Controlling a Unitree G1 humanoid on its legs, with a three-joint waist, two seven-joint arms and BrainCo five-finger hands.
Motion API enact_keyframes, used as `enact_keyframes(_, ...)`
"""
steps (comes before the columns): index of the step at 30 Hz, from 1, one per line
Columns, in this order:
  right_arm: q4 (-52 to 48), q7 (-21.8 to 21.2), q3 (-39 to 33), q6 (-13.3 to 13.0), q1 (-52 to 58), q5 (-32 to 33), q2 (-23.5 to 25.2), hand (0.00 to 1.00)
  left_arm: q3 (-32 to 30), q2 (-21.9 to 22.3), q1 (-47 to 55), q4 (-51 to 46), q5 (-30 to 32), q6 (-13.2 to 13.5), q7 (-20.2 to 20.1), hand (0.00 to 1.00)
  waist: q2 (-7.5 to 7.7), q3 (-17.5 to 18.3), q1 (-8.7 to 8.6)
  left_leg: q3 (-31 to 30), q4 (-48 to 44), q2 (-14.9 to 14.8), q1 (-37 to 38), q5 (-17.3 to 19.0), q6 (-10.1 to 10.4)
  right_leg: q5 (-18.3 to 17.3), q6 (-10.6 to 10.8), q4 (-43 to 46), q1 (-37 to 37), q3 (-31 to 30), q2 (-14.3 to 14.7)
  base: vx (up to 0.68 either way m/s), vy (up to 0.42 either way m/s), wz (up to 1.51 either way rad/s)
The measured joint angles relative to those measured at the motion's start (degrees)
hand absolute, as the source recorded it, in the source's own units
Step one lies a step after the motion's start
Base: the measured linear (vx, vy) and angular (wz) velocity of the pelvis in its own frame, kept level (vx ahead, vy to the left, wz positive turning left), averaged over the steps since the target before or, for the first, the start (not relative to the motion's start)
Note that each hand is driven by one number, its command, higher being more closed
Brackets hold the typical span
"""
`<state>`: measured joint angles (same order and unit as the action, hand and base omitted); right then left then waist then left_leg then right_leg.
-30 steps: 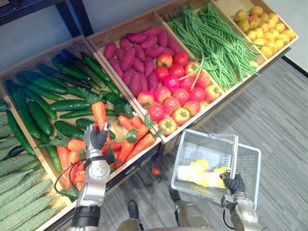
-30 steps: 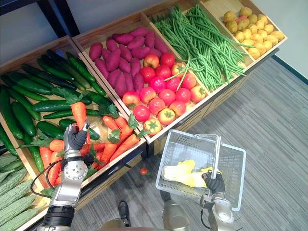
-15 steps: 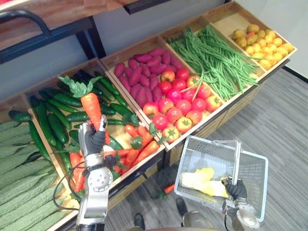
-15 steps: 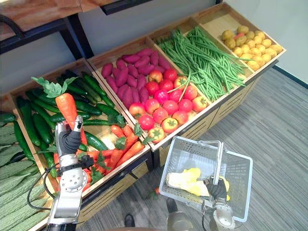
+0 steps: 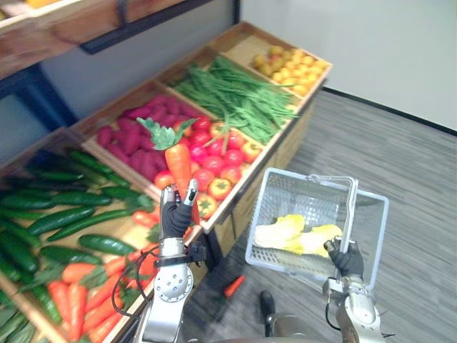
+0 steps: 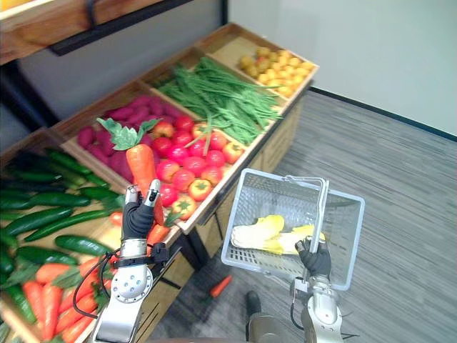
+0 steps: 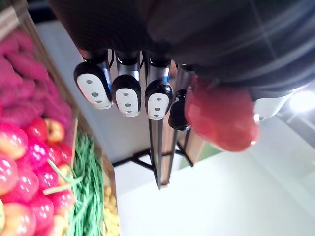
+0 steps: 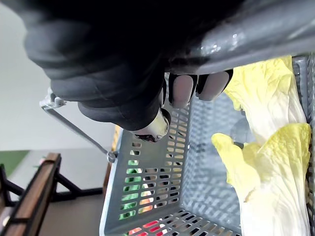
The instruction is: Pick vegetable in the basket
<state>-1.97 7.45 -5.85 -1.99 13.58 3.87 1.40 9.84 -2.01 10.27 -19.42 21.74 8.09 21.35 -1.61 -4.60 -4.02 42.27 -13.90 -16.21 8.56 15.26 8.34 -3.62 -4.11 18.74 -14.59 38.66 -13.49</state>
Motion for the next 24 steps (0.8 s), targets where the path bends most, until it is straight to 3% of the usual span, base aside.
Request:
enact_keyframes(2,3.3,0.0,0.6,0.0,-4.4,0.0,-0.1,1.0,-1.3,-0.1,-1.8,1.5,-1.0,0.1,0.1,1.0,-0.02,0.0,0.28,5.5,1.8,0.2,2.8,-0.3,0.5,0.1,0.2,2.0,-0.3,5.8,-1.2,0.16,-0.144,-1.63)
enact_keyframes(4,4.9,0.0,1.3,0.0,-5.9,-0.1,-1.1,1.0,-0.8,0.4,-5.1,6.0,-1.0,0.0,-0.1,1.0,-0.93,-0.1,-0.17,6.4,0.8,-1.0,4.0,-0.7,1.0,-0.4,0.1,2.4,-1.8,2.0,1.8,0.22,-0.157,-1.37)
enact_keyframes(5,5.8,0.0,1.6,0.1,-6.7,0.0,-1.8,1.0,-0.5,0.7,-6.5,7.9,-1.1,0.0,-0.2,1.0,-1.25,-0.3,-0.37,6.0,-4.6,-3.7,3.8,-0.9,0.8,-0.6,-0.1,1.5,-1.6,0.0,3.8,0.28,-0.152,-1.19)
enact_keyframes(6,5.8,0.0,1.8,0.3,-6.7,-0.1,-2.3,1.0,-0.3,0.7,-7.5,9.1,-1.5,0.0,-0.2,1.0,-1.32,-0.5,-0.4,3.6,-12.9,-6.8,2.5,-2.4,-1.7,-0.5,0.0,0.0,-0.4,-2.0,5.9,0.29,-0.147,-1.13)
enact_keyframes(7,5.8,0.0,2.2,0.4,-6.6,-0.1,-2.7,1.0,-0.2,0.7,-7.5,9.4,-1.6,0.0,-0.2,1.0,-1.29,-0.6,-0.48,1.6,-17.3,-8.0,1.7,-4.2,-4.4,-0.5,0.1,-1.2,0.7,-3.0,6.9,0.32,-0.111,-1.05)
enact_keyframes(8,5.8,0.1,3.6,0.5,-6.6,-0.1,-3.2,1.0,0.1,0.4,-7.3,10.0,-2.1,0.0,-0.2,1.0,-1.27,-0.8,-0.4,-4.8,-26.0,-9.5,-1.2,-8.5,-7.9,0.0,0.4,-4.3,3.6,-5.7,8.3,0.3,-0.036,-1.07)
enact_keyframes(9,5.8,0.4,4.0,0.4,-6.9,-0.1,-4.3,1.0,0.8,0.5,-7.4,10.3,-2.5,0.0,-0.1,1.0,-1.61,-0.9,0.04,-12.3,-31.7,-7.8,-5.2,-5.2,-5.8,0.1,0.4,-6.8,5.5,-8.5,8.9,0.29,0.014,-1.1)
enact_keyframes(10,5.8,0.4,4.0,0.4,-7.2,-0.1,-4.5,1.0,1.2,0.5,-7.3,10.3,-2.7,0.2,-0.1,1.0,-1.66,-0.9,0.32,-15.8,-33.2,-6.3,-7.6,-3.0,-5.4,0.2,0.5,-7.5,5.9,-10.0,8.9,0.27,0.102,-1.13)
enact_keyframes(12,5.8,1.2,4.9,0.4,-8.9,0.0,-4.2,1.0,1.2,0.5,-6.2,10.5,-3.4,0.2,-0.1,1.0,-1.44,-1.2,1.64,-24.7,-31.4,-0.2,-14.6,2.7,-7.2,0.5,1.0,-9.6,8.7,-15.9,8.7,0.3,0.152,-1.24)
enact_keyframes(13,5.9,1.4,5.0,0.4,-9.2,0.0,-4.0,1.0,1.2,0.5,-5.8,10.5,-3.4,0.2,-0.1,1.0,-1.23,-1.3,2.0,-26.6,-29.5,1.2,-16.0,3.1,-7.4,1.0,2.0,-10.0,9.5,-17.2,8.4,0.31,0.198,-1.19)
enact_keyframes(15,6.3,1.4,5.0,0.0,-9.9,-0.2,-4.4,1.0,1.2,0.7,-4.8,10.5,-3.4,0.3,-0.1,1.0,-1.16,-1.9,2.54,-32.2,-20.7,5.6,-20.2,2.7,-6.7,1.4,5.2,-9.7,11.1,-20.7,7.0,0.25,0.235,-0.93)
enact_keyframes(16,6.3,1.4,5.1,-0.4,-9.8,-0.6,-5.4,1.0,1.0,1.3,-4.1,10.3,-3.4,0.5,-0.1,1.0,-3.08,-2.1,2.75,-35.3,-8.3,6.8,-20.2,-5.1,-4.6,0.2,7.4,-8.1,11.4,-22.7,7.5,0.28,0.327,-0.96)
enact_keyframes(17,7.8,1.4,5.3,-0.6,-9.8,-1.2,-5.2,1.0,0.8,1.4,-3.1,10.4,-3.4,0.7,-0.1,1.0,-2.2,-2.5,3.2,-34.3,-8.7,7.8,-18.3,-5.7,-4.9,0.0,8.7,-7.8,12.0,-25.8,6.4,0.3,0.315,-0.77)
enact_keyframes(19,8.0,1.4,5.4,-0.6,-8.9,-1.2,-4.0,1.0,0.7,0.9,-2.1,9.6,-3.9,0.7,-0.1,1.0,-0.35,-2.1,1.74,-34.1,-4.3,10.7,-16.0,-6.7,-6.4,0.4,8.3,-11.2,13.8,-27.7,5.3,0.3,0.207,-0.04)
enact_keyframes(20,8.1,1.3,6.0,0.1,-8.7,-1.2,-3.5,1.0,0.8,0.9,-1.7,8.2,-4.2,0.7,-0.1,1.0,0.27,-2.1,1.82,-33.5,-2.0,12.1,-15.1,-7.2,-7.1,1.0,8.7,-12.7,14.2,-27.7,4.3,0.26,0.161,0.18)
enact_keyframes(24,8.1,0.3,10.1,0.7,-6.1,-1.2,-1.7,1.0,1.1,1.0,1.9,4.5,-4.8,0.8,-0.3,1.0,0.44,-2.0,2.21,-33.7,3.1,13.3,-9.4,-7.3,-7.3,1.5,9.3,-14.4,18.6,-27.8,3.7,0.18,0.07,0.1)
